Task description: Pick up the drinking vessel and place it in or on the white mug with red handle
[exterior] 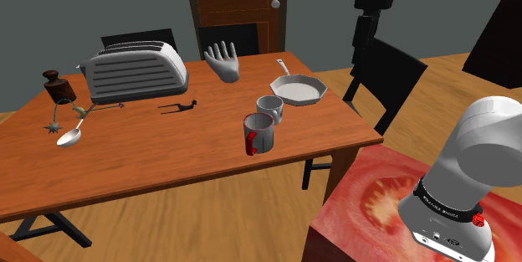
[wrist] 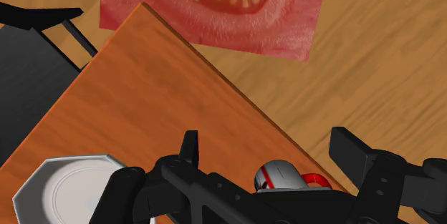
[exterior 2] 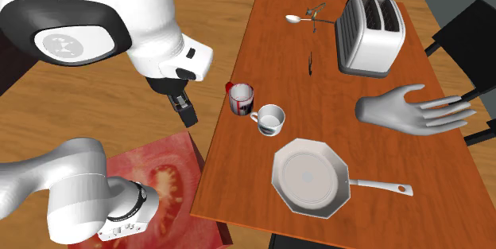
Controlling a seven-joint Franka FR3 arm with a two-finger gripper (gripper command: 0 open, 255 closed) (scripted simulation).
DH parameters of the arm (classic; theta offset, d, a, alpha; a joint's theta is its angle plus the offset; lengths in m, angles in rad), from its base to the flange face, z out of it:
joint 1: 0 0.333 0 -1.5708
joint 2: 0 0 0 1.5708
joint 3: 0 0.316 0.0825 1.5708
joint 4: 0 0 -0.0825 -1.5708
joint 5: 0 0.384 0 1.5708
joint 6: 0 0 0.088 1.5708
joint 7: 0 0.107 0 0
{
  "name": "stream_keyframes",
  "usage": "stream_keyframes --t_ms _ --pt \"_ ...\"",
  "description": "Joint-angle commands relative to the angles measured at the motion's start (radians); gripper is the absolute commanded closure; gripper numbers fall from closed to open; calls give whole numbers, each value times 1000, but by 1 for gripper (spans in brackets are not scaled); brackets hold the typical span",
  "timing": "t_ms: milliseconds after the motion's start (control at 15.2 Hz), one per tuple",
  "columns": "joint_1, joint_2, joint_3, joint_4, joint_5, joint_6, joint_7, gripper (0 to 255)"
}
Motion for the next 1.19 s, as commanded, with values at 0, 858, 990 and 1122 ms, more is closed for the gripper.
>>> stream_keyframes --t_ms 0,858,990,1122 --pt "0 0 0 0 0 0 0 0" --pt "-24 347 -3 -48 -1 457 -20 0" --pt "-26 414 -5 -34 -1 519 -23 0" --pt "-29 483 -6 -13 -1 577 -25 0"
